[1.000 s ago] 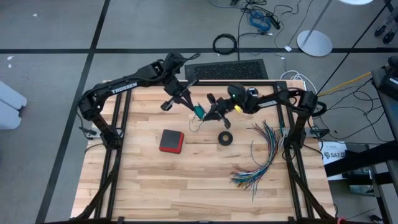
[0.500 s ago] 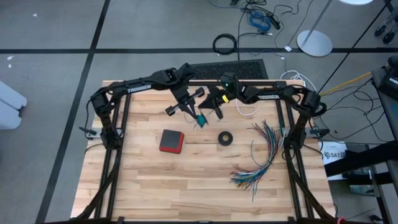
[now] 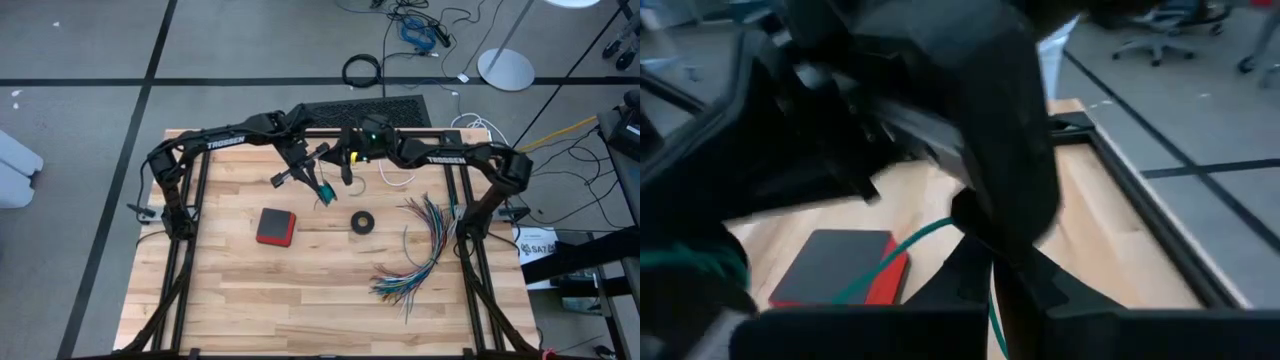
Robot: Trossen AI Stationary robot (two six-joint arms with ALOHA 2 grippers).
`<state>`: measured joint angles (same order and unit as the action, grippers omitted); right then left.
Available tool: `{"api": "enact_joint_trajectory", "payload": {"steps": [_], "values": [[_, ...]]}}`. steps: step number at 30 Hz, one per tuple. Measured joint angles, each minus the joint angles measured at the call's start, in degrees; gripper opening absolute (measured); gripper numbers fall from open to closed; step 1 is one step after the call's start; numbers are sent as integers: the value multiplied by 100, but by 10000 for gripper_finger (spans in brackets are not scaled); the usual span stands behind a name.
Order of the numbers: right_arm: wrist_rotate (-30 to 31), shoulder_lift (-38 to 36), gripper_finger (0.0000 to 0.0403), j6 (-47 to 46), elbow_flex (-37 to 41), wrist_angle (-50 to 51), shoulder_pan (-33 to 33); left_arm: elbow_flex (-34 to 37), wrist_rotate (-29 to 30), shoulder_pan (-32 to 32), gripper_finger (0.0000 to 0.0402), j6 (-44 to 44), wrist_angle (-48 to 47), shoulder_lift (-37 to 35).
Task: Coiling cords
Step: Coil the green wire cable on the spool
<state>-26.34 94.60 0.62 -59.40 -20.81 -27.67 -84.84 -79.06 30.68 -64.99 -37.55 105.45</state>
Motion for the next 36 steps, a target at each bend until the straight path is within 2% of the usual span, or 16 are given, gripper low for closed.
{"api": "enact_joint_trajectory", "payload": {"steps": [9, 13, 19, 22, 26, 31, 36], "values": [[729, -230, 0, 77, 11, 318, 351, 0, 515, 10, 0, 29, -57, -2], [853, -424, 0, 195, 8, 418, 462, 3, 863, 59, 0, 178, -107, 3], [1585, -792, 0, 553, 7, 1179, 636, 4, 1124, 202, 0, 325, -72, 4], [1626, -950, 0, 569, 4, 1515, 645, 4, 1158, 295, 0, 484, 100, -12], [2053, -1063, 0, 777, 9, 2054, 705, 4, 1585, 350, 0, 780, 433, -51], [2083, -1177, 0, 817, 0, 2467, 734, 4, 2024, 347, 0, 936, 692, -57], [2408, -1294, 0, 850, 4, 2906, 728, 4, 2559, 343, 0, 1033, 838, -227]]}}
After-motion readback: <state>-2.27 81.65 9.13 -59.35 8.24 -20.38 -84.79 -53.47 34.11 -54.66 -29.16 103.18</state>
